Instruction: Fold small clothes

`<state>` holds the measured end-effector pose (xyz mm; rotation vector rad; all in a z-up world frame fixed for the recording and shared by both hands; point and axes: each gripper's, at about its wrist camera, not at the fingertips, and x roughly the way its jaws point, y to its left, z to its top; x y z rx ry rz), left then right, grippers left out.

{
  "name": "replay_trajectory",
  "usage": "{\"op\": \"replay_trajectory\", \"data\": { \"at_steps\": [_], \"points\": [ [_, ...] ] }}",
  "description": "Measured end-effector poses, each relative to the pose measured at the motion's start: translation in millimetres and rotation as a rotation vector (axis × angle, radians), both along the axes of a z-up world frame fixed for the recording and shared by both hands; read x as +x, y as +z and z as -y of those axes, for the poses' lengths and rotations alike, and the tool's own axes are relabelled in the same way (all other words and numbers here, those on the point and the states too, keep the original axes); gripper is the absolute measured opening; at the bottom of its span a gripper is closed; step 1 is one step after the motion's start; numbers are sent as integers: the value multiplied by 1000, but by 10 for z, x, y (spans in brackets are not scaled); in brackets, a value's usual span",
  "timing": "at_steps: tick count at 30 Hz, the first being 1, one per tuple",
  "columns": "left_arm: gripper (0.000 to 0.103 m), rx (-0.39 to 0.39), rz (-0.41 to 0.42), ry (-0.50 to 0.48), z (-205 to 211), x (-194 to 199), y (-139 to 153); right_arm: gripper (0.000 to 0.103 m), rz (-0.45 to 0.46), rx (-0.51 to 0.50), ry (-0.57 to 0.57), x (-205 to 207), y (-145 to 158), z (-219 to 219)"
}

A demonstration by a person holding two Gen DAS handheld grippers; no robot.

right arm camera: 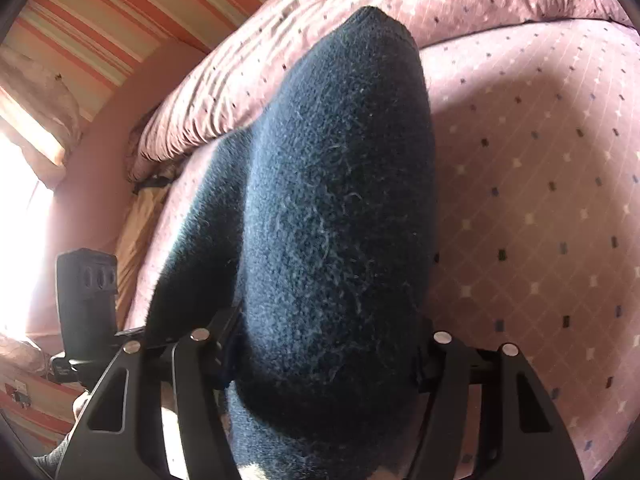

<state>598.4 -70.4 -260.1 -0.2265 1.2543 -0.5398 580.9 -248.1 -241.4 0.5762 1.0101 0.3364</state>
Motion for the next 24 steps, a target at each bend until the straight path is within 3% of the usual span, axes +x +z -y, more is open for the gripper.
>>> {"op": "replay_trajectory", "data": {
  "at_steps": [6,13,18,24],
  "points": [
    [53,-41,28,-31,369,-104,237,62,32,33,-38,-156,331,425],
    [53,-9,50,-80,1327,-551,558,62,21,52,-136,-723,537,1535],
    [53,-2,11,-122,2124,-839,372,62,-17,-21,-186,-986,583,2172],
    [53,78,-1,-155,2803,-1084,41,62,-63,-35,-219,-1270,239,2765]
  ]
}}
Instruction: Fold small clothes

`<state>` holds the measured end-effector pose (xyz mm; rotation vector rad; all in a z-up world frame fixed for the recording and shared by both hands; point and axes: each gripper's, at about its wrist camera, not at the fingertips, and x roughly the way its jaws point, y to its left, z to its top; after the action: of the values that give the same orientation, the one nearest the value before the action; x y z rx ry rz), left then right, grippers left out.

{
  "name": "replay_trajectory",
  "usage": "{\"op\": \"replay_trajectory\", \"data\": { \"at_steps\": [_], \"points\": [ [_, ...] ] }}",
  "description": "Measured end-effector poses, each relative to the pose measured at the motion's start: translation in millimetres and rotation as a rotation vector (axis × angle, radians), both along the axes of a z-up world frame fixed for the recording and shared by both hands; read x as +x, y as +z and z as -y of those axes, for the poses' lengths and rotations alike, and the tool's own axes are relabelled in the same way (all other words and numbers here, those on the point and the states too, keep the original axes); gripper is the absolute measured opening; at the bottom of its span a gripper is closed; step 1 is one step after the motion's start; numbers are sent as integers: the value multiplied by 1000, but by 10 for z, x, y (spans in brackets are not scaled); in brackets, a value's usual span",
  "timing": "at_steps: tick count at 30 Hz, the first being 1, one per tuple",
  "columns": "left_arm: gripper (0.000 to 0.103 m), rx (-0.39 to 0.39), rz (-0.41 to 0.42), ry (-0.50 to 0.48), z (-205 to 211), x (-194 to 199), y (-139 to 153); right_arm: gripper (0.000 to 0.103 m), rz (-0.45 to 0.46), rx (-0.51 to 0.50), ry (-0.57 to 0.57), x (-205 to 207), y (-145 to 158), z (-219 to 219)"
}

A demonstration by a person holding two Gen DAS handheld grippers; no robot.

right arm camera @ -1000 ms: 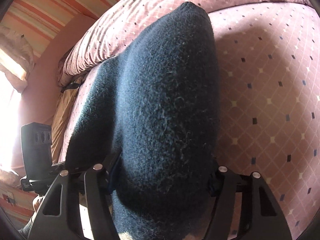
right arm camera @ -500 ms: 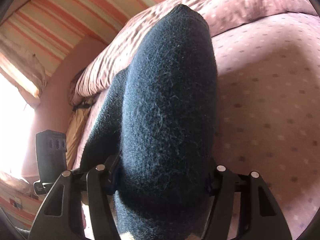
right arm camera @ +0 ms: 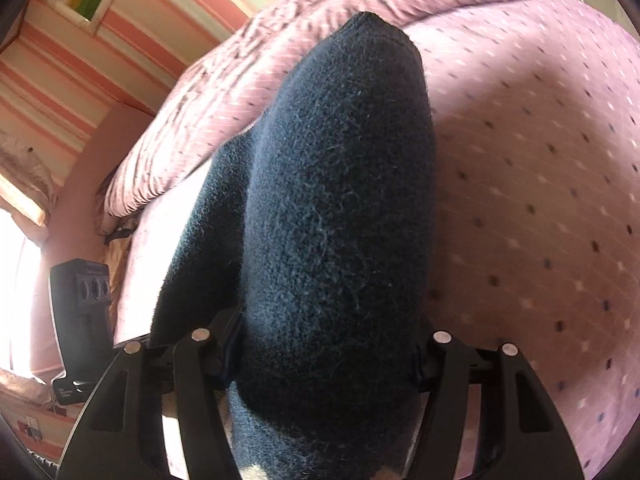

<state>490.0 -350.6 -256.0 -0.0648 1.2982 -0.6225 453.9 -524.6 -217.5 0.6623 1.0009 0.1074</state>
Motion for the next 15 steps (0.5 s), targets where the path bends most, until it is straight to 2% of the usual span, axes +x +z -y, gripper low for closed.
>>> {"op": "replay_trajectory", "data": {
  "at_steps": [3,6,8,10,15],
  "points": [
    [56,71,12,-3,124,-69,-211,62,-32,14,-4,11,-321,86],
    [71,108,55,-9,159,-188,-291,64,-8,48,-16,-77,-450,185],
    [86,124,48,-2,155,-201,-366,67,-2,51,-6,-88,-482,183],
    [91,111,30,17,159,-167,-393,70,1,68,-3,-117,-514,244],
    [90,87,59,3,-48,-96,-259,74,-22,65,-4,-80,-452,288]
  ]
}}
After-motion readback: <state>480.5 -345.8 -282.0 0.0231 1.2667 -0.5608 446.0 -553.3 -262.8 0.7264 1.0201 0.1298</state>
